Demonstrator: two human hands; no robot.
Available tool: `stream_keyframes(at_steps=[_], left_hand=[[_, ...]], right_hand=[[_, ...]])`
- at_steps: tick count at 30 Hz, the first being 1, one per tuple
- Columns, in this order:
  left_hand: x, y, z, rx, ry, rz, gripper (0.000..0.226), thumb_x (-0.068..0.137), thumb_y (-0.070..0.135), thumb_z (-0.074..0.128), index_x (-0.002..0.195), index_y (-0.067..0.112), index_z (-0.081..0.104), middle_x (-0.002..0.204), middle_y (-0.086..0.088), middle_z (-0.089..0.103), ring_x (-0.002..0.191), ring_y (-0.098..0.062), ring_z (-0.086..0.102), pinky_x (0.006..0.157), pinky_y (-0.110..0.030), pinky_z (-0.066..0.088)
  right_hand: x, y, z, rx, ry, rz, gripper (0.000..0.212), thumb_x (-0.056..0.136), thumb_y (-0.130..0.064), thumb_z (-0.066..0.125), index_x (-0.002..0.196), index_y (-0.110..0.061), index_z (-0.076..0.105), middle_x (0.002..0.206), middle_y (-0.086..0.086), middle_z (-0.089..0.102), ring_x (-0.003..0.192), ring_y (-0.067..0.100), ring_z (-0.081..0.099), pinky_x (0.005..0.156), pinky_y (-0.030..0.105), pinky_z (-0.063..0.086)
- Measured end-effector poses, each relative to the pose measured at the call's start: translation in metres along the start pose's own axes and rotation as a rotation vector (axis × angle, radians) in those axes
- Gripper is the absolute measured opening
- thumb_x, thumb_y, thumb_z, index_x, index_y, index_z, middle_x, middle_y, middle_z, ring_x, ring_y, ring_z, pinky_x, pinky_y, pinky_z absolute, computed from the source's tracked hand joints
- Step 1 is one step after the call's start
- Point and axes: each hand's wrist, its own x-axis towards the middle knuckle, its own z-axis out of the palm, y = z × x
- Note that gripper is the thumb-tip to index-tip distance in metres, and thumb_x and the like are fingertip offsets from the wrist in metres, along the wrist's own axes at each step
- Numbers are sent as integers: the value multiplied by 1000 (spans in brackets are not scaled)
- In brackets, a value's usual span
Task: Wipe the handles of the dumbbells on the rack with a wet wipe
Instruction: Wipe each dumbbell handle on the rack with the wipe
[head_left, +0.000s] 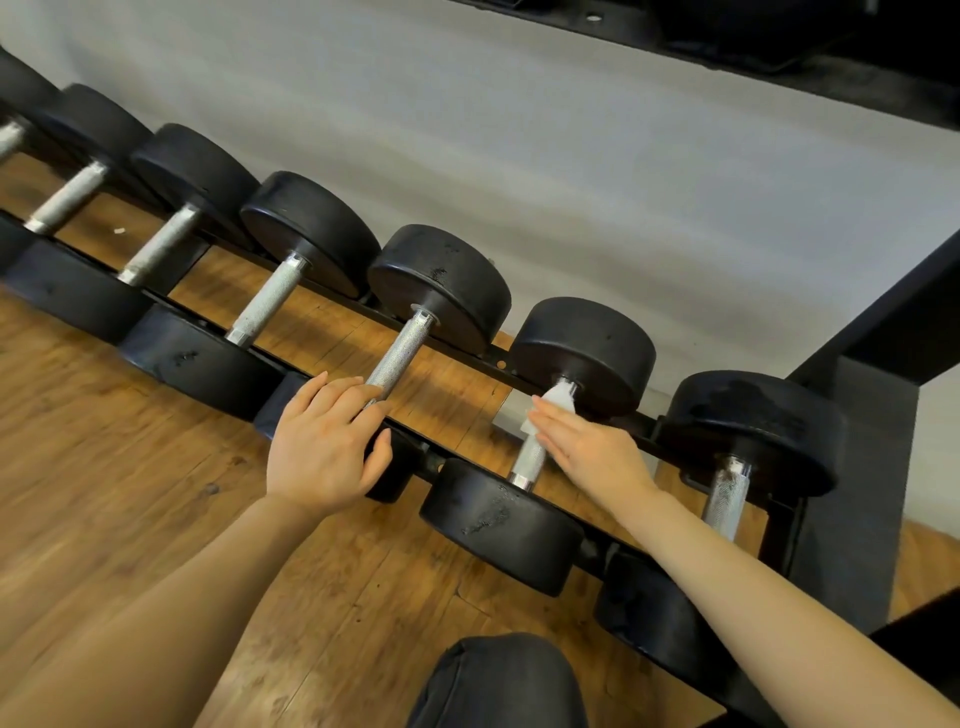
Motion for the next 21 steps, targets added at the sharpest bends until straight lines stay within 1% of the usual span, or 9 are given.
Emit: stream_keyframes(at_steps=[3,5,8,10,12,14,15,18,21], left_hand=[[1,0,-1,5,-14,5,45,95,37,38,112,16,73,119,-5,68,119,-27,59,112,-47,30],[2,1,-2,0,-21,23,46,95,37,37,115,15,72,123,-6,67,122,-28,57,111,-48,31],[-3,-9,-7,-72,-2,55,46,96,32,38,123,10,68,131,-11,63,128,-31,54,110,-50,36],[-15,-21,-10,-99,16,38,48,97,31,38,133,8,60,142,-15,54,135,-33,46,111,-50,36],[-25,-26,-8,-90,25,1,52,98,34,36,142,10,51,150,-17,43,141,-35,37,114,-49,31],[-28,-22,-3,-114,48,-42,53,98,33,36,144,11,49,152,-18,40,142,-37,34,115,-48,28],[-28,-19,0,-131,66,-69,52,98,32,37,144,11,49,151,-18,41,142,-37,34,116,-48,27],[-27,-16,4,-157,101,-124,52,97,32,37,143,12,51,150,-18,43,142,-37,34,115,-49,29],[-29,-16,5,-159,99,-122,52,97,33,37,144,12,50,151,-18,42,143,-37,33,114,-51,31]], right_hand=[[5,1,-4,-3,-22,97,62,78,-22,82,135,-16,56,147,3,46,63,14,68,43,27,53],[8,-2,-3,36,10,185,55,87,-24,72,138,-18,53,150,3,42,70,15,69,49,27,55],[3,-9,1,50,-6,145,51,94,-24,63,142,-19,48,154,0,36,86,17,71,57,27,57],[-1,-14,-1,99,23,179,48,97,-27,57,143,-18,47,153,0,38,90,17,70,60,27,58],[1,-19,-4,159,81,340,48,98,-31,53,145,-19,45,149,0,44,97,16,69,68,26,58],[5,-24,-7,175,84,462,52,100,-33,50,149,-20,38,146,0,48,102,15,67,74,26,57],[6,-27,-8,145,57,457,53,100,-33,49,150,-21,35,145,1,49,100,15,68,75,27,58],[0,-34,-8,86,-32,337,54,98,-28,55,149,-23,37,147,2,47,100,16,67,77,30,58],[-3,-34,-12,-20,42,313,50,87,-28,71,135,-20,56,136,4,57,84,16,67,62,26,56]])
